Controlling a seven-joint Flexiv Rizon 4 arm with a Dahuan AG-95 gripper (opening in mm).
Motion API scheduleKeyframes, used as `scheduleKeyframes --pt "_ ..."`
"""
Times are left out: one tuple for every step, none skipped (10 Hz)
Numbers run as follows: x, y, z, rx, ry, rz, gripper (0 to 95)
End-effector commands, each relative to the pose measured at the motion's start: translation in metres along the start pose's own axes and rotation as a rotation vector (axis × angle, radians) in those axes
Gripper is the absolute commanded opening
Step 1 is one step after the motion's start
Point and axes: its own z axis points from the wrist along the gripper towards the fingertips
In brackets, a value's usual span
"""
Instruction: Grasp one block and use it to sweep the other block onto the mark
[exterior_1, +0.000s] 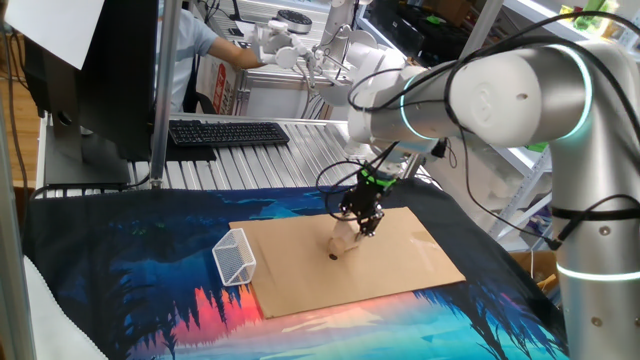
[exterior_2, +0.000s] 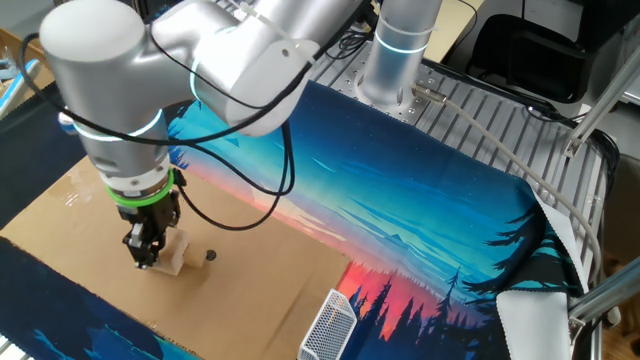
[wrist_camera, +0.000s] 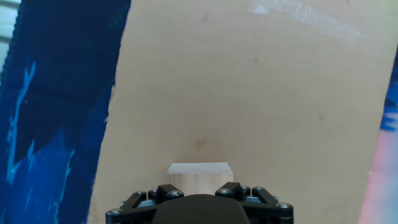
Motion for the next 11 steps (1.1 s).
scheduleKeyframes --pt "0.002 -0.003 -0.001 0.000 0.008 -0.002 0.0" --pt "0.004 -0.004 0.001 0.001 0.010 -0.004 0.0" --pt "0.007 -0.007 0.003 0.001 0.009 -0.006 0.0" --pt "0.011 -0.010 0.005 0.000 0.006 -0.007 0.0" --pt "0.013 -0.013 0.004 -0.003 0.008 -0.009 0.0" --pt "0.012 -0.014 -0.002 0.000 0.010 -0.020 0.0" --pt "0.012 -0.014 -0.003 0.001 0.006 -0.022 0.0" --pt "0.012 -0.015 -0.002 0.001 0.006 -0.023 0.0" --pt "0.013 -0.015 -0.001 0.001 0.006 -0.022 0.0" --pt "0.015 -0.016 0.000 0.001 0.006 -0.021 0.0" --pt "0.017 -0.018 0.002 0.000 0.007 -0.020 0.0"
